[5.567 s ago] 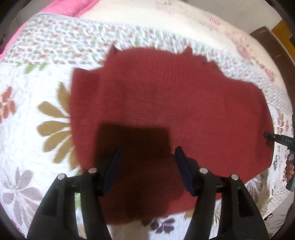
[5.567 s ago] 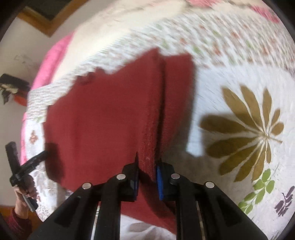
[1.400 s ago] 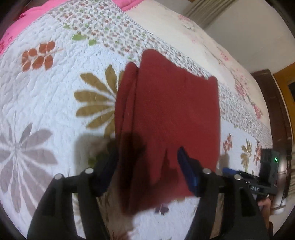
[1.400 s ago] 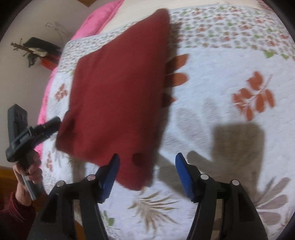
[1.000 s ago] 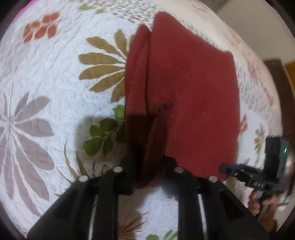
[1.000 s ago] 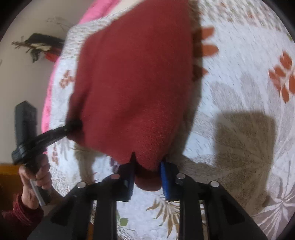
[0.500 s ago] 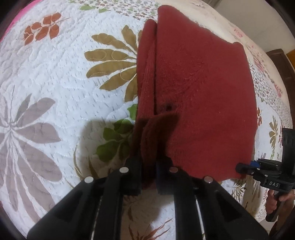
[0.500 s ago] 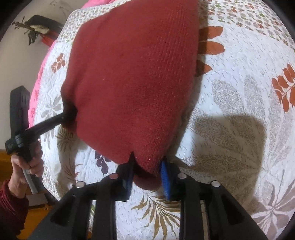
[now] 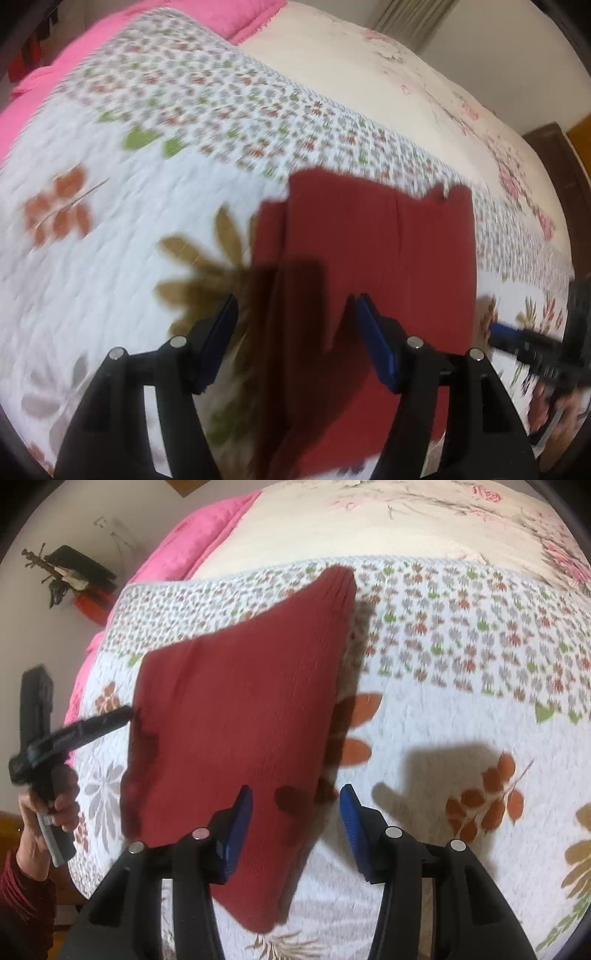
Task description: Fold small clothes
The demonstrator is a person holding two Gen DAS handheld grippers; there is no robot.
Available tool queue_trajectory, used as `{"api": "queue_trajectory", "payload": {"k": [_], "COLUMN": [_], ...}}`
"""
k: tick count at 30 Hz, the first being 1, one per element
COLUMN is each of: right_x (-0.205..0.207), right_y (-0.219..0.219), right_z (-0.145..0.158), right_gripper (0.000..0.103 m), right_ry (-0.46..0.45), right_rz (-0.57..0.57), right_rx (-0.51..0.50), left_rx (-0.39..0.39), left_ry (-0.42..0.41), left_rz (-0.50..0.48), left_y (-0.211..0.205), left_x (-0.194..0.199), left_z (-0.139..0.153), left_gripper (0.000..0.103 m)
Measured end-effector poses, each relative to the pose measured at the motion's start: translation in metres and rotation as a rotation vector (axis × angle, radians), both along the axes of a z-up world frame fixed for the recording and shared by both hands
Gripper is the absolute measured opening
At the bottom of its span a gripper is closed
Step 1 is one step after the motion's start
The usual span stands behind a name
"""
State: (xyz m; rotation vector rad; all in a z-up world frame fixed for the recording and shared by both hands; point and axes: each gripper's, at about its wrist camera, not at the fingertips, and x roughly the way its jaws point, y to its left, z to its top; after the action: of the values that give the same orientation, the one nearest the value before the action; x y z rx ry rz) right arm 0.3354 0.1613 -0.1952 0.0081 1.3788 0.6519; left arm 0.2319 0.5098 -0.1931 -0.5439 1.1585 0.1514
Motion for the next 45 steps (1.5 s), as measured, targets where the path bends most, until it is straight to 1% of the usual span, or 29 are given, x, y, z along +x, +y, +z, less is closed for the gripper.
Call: {"api": "queue_trajectory", "payload": {"k": [1,3,4,5,7,8,9,11,12,13,16,18,19,20,21,23,24,25,26,28,31,34,37,39,40,43,44,45], "right_x": [0.002,0.006,0.003,0.003,0.003,0.002,0.001,-0.001,-0.001,0.000,0.001,0.003,0.003,0.003,0.003,0.002,0.002,0.001,0.001,0.001,0.002,0.007,0.010,0.012,0.013,0.018,0.020,0.021], "right_y": [0.002,0.002,0.007,0.007,0.008,0.010,0.011,0.011,0.011,0.011,0.014,0.013,0.012,0.011,0.010,0.006,0.003,0.002,0.002,0.004,0.008,0.015,0.024,0.027,0.028,0.031,0.033,0.036], "right_z": [0.000,-0.004,-0.006,-0.008,-0.010,-0.010,-0.011,-0.010,-0.011,-0.011,-0.017,-0.019,-0.019,-0.018,-0.017,-0.011,-0.008,-0.005,-0.002,-0.001,-0.006,-0.020,-0.035,-0.043,-0.047,-0.058,-0.062,-0.066], "right_gripper": [0.050,0.050,0.050,0.050,0.050,0.050,0.050,0.050,0.050,0.050,0.050,0.050,0.050,0.050,0.050,0.052,0.058,0.064,0.067,0.072,0.073,0.073,0.074,0.074,0.074,0.075,0.075,0.075], "right_ry": [-0.003,0.000,0.001,0.004,0.008,0.005,0.001,-0.007,-0.008,-0.009,0.002,0.011,0.012,0.010,0.006,-0.003,-0.005,-0.007,-0.009,-0.008,0.010,0.059,0.094,0.108,0.118,0.154,0.167,0.179], "right_rz": [0.000,-0.002,-0.002,-0.002,0.001,0.006,0.012,0.022,0.026,0.029,0.019,0.009,0.007,0.008,0.009,0.008,0.007,0.006,0.009,0.018,0.020,0.007,0.007,0.007,0.005,-0.014,-0.018,-0.020], "right_rx": [-0.005,-0.009,-0.008,-0.005,-0.003,-0.008,-0.012,-0.015,-0.012,-0.010,-0.011,-0.007,-0.008,-0.008,-0.008,0.002,0.011,0.020,0.032,0.047,0.061,0.089,0.090,0.087,0.094,0.125,0.134,0.140], "left_rx": [-0.018,-0.042,-0.054,-0.072,-0.102,-0.090,-0.061,-0.011,0.002,0.007,-0.001,-0.006,-0.016,-0.027,-0.044,-0.072,-0.086,-0.095,-0.107,-0.147,-0.192,-0.296,-0.355,-0.366,-0.371,-0.366,-0.346,-0.332], "left_ry": [0.000,0.014,0.022,0.027,0.007,-0.015,-0.045,-0.069,-0.067,-0.046,-0.016,-0.024,-0.025,-0.023,-0.013,-0.009,-0.011,-0.012,-0.004,0.023,0.062,0.062,0.076,0.084,0.085,0.088,0.081,0.079], "left_rz": [0.005,0.011,0.012,0.020,0.049,0.067,0.076,0.077,0.080,0.078,0.060,0.048,0.045,0.045,0.048,0.042,0.033,0.023,0.005,-0.030,-0.062,-0.066,-0.061,-0.071,-0.079,-0.089,-0.106,-0.119], "left_y": [-0.002,0.000,0.000,0.002,0.008,0.010,0.011,0.014,0.015,0.017,0.016,0.015,0.015,0.015,0.016,0.018,0.020,0.022,0.022,0.021,0.022,0.021,0.019,0.018,0.017,0.014,0.010,0.007], "left_x": [0.012,0.024,0.026,0.028,0.023,0.016,0.009,0.001,-0.001,-0.002,0.002,0.005,0.005,0.005,0.004,-0.003,-0.008,-0.016,-0.021,-0.028,-0.030,-0.024,-0.014,-0.007,-0.004,0.001,0.001,0.001], "left_z": [-0.004,-0.012,-0.015,-0.019,-0.018,-0.013,-0.007,-0.001,-0.003,-0.012,-0.029,-0.029,-0.027,-0.026,-0.023,-0.018,-0.014,-0.013,-0.013,-0.020,-0.038,-0.055,-0.072,-0.081,-0.083,-0.086,-0.083,-0.081], "left_gripper": [0.066,0.059,0.033,0.015,0.011,0.010,0.010,0.010,0.010,0.010,0.010,0.013,0.019,0.028,0.034,0.062,0.070,0.080,0.084,0.085,0.085,0.085,0.085,0.086,0.088,0.088,0.076,0.069]}}
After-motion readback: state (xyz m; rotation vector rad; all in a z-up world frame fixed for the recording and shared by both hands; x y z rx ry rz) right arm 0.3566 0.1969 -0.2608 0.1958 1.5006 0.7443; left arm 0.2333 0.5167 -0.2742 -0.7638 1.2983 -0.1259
